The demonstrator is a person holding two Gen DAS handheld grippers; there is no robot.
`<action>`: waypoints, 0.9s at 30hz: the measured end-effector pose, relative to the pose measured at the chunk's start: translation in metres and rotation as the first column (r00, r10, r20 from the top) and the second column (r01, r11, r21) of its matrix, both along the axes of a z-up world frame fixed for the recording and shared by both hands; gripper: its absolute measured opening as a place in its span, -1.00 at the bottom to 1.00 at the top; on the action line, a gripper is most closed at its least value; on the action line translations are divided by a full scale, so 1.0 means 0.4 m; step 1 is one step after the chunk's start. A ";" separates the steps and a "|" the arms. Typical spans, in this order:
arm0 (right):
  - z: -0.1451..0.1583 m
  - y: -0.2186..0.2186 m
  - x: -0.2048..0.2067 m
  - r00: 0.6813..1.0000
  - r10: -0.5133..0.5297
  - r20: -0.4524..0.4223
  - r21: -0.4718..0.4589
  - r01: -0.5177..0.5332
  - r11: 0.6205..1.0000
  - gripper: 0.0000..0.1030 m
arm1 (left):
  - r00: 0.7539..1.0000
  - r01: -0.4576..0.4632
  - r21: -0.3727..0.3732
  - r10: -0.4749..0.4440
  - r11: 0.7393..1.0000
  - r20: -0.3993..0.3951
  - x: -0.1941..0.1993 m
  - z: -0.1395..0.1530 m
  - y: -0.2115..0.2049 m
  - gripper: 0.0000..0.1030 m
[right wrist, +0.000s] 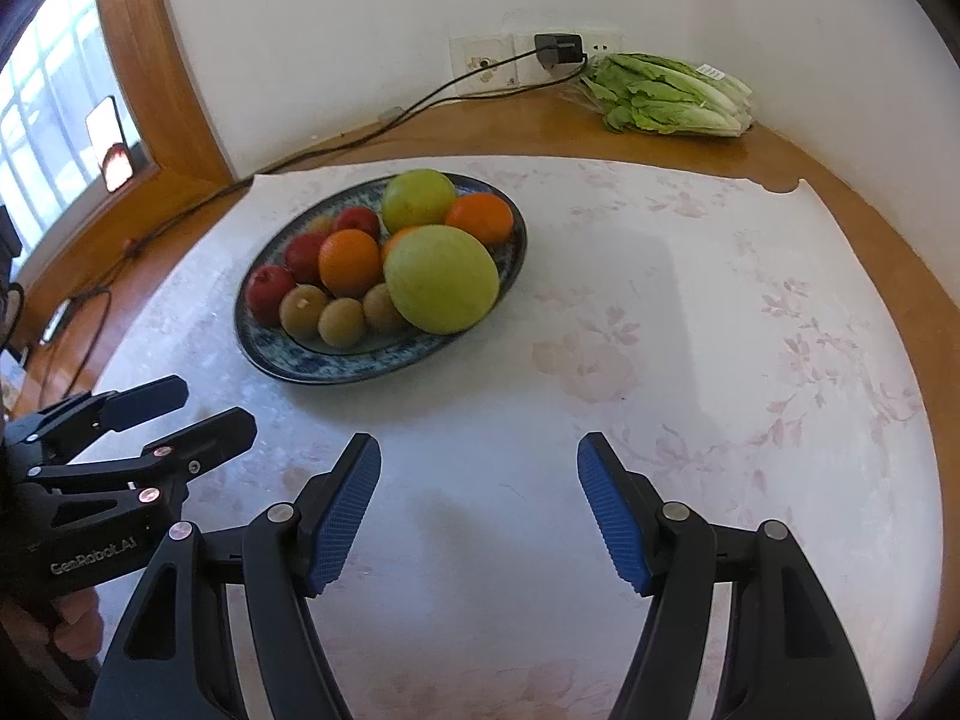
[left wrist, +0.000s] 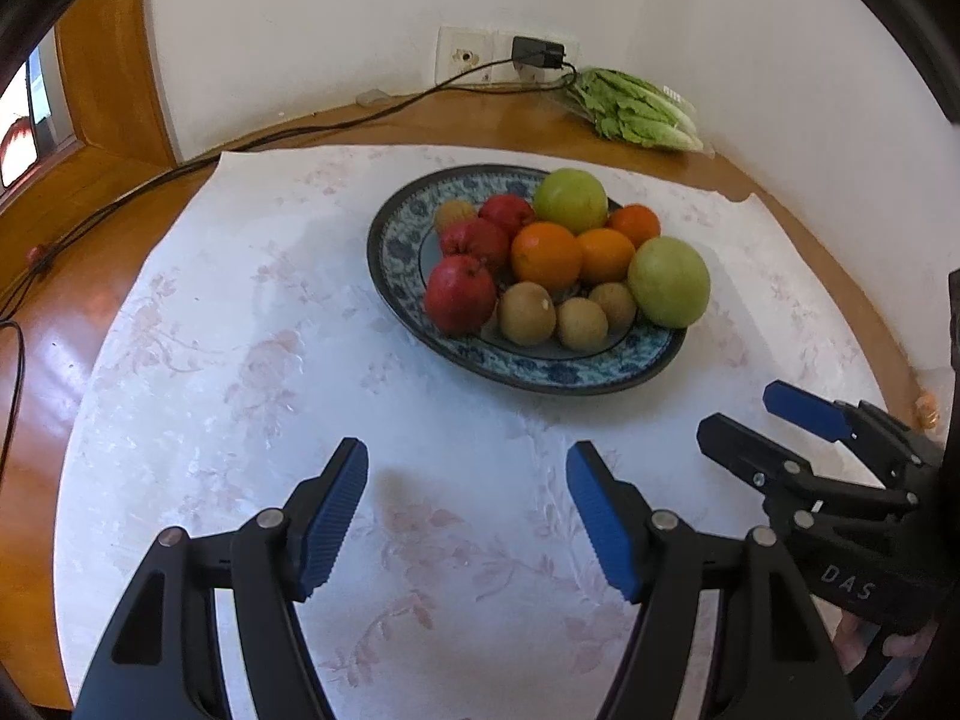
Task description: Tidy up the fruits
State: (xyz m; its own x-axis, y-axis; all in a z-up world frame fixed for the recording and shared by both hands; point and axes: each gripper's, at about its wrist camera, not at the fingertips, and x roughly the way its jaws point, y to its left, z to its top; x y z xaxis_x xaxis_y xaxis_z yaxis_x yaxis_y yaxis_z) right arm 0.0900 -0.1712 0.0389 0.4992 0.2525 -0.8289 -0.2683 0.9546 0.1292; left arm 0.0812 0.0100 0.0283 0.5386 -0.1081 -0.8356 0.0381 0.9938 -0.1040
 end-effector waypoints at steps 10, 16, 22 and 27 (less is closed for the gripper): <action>-0.021 0.001 0.002 1.000 -0.012 -0.006 -0.019 0.012 1.000 0.36 | 1.000 -0.005 0.013 0.005 1.000 -0.010 0.010 -0.015 -0.002 0.47; -0.022 0.002 -0.001 1.000 -0.014 0.001 -0.018 0.014 1.000 0.36 | 1.000 -0.005 0.039 0.005 0.999 -0.003 0.008 -0.019 -0.008 0.47; -0.023 0.005 -0.002 1.000 -0.012 0.006 -0.023 0.013 1.000 0.37 | 1.000 -0.008 0.035 0.008 0.999 -0.004 0.008 -0.019 -0.008 0.47; -0.023 0.004 -0.001 1.000 -0.013 0.006 -0.021 0.013 1.000 0.37 | 1.000 -0.008 0.035 0.008 0.999 -0.004 0.008 -0.019 -0.008 0.47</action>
State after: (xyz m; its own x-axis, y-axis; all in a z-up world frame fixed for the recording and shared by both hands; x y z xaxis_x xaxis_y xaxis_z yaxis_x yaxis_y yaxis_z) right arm 0.0895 -0.1695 0.0296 0.5072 0.2282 -0.8310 -0.2565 0.9606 0.1072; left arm 0.0844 0.0069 0.0208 0.5358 -0.0741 -0.8411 0.0297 0.9972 -0.0689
